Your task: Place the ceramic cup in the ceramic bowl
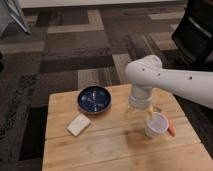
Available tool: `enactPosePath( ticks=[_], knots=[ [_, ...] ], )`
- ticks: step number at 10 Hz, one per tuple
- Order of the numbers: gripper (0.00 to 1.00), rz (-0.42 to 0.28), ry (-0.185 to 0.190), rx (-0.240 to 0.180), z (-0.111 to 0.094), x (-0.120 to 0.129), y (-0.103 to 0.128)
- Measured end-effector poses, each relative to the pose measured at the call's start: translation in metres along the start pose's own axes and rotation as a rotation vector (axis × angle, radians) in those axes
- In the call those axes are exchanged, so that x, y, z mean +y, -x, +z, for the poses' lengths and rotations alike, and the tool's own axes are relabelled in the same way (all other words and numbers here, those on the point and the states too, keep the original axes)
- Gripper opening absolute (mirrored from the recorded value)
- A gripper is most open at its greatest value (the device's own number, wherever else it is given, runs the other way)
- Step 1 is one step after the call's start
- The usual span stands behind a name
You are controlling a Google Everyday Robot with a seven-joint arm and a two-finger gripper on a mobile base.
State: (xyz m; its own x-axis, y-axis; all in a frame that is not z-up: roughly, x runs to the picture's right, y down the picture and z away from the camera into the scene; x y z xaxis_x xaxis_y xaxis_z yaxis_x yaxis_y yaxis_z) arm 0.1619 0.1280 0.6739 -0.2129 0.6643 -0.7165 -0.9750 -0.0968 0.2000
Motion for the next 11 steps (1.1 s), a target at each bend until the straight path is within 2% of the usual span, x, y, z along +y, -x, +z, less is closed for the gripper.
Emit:
enactPosePath(
  ticks=[4, 10, 11],
  knots=[
    [0.65, 0.003, 0.020, 0.007, 0.015, -0.009, 0.014],
    [0.64, -0.006, 0.017, 0.020, 0.027, -0.010, 0.021],
    [0.59, -0.007, 0.016, 0.020, 0.028, -0.010, 0.022]
  ],
)
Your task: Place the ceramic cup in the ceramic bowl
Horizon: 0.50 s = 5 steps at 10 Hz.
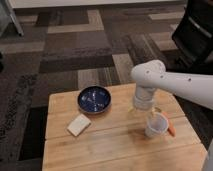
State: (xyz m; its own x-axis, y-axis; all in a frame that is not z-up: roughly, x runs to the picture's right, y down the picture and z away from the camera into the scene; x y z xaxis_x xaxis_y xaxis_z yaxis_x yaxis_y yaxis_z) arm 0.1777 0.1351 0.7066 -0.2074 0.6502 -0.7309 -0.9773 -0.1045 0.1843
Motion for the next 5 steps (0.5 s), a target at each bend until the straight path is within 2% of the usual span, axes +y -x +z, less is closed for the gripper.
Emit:
enactPosePath(
  ticks=[1, 4, 5],
  knots=[
    [0.47, -0.003, -0.006, -0.001, 0.0011, -0.0002, 0.0011],
    [0.02, -0.006, -0.035, 0.010, 0.0022, -0.0007, 0.0005],
    [0.00, -0.005, -0.048, 0.006, -0.0012, -0.0038, 0.0016]
  ],
)
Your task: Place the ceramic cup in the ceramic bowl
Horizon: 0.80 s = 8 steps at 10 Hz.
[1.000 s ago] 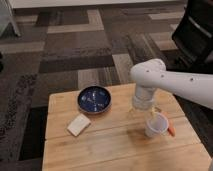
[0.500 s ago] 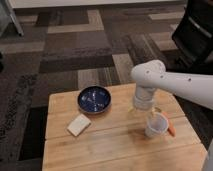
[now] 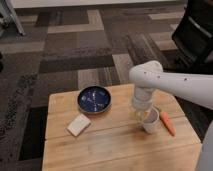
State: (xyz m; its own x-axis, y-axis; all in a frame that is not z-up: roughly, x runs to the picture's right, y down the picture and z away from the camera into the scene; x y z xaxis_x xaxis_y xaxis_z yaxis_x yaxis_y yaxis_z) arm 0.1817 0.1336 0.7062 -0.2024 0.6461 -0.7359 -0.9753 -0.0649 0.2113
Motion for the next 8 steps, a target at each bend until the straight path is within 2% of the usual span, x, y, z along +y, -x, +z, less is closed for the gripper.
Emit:
enactPosePath(
  ticks=[2, 3, 4, 5, 7, 8],
  knots=[
    [0.00, -0.022, -0.051, -0.025, -0.035, -0.006, 0.009],
    [0.00, -0.054, -0.075, -0.039, -0.058, -0.005, 0.021],
    [0.00, -0.094, -0.083, -0.044, -0.075, 0.006, 0.033],
    [0.00, -0.119, -0.094, -0.045, -0.083, 0.013, 0.042],
    [0.00, -0.220, -0.147, -0.045, -0.102, 0.060, 0.066],
    [0.00, -0.242, -0.160, -0.044, -0.104, 0.072, 0.069]
  ],
)
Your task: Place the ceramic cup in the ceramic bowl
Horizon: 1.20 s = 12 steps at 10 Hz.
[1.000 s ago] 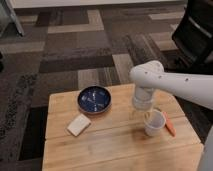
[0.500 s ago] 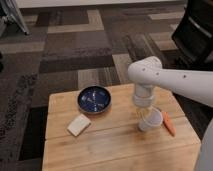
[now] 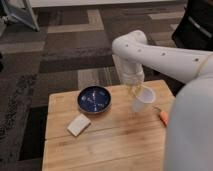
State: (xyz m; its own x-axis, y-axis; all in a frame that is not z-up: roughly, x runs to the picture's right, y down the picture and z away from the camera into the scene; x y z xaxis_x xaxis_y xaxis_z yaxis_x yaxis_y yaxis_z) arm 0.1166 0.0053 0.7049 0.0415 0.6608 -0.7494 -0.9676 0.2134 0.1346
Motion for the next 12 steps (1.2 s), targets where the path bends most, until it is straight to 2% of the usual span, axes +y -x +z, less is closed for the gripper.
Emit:
enactPosePath(
  ticks=[1, 4, 8, 9, 12],
  knots=[
    [0.00, -0.054, -0.030, -0.002, -0.009, 0.028, 0.014],
    [0.00, -0.149, -0.087, -0.025, -0.031, 0.080, 0.041],
    [0.00, -0.273, -0.130, -0.077, -0.060, 0.147, 0.073],
    [0.00, -0.307, -0.135, -0.093, -0.067, 0.163, 0.080],
    [0.00, -0.382, -0.103, -0.116, -0.064, 0.210, 0.087]
  ],
)
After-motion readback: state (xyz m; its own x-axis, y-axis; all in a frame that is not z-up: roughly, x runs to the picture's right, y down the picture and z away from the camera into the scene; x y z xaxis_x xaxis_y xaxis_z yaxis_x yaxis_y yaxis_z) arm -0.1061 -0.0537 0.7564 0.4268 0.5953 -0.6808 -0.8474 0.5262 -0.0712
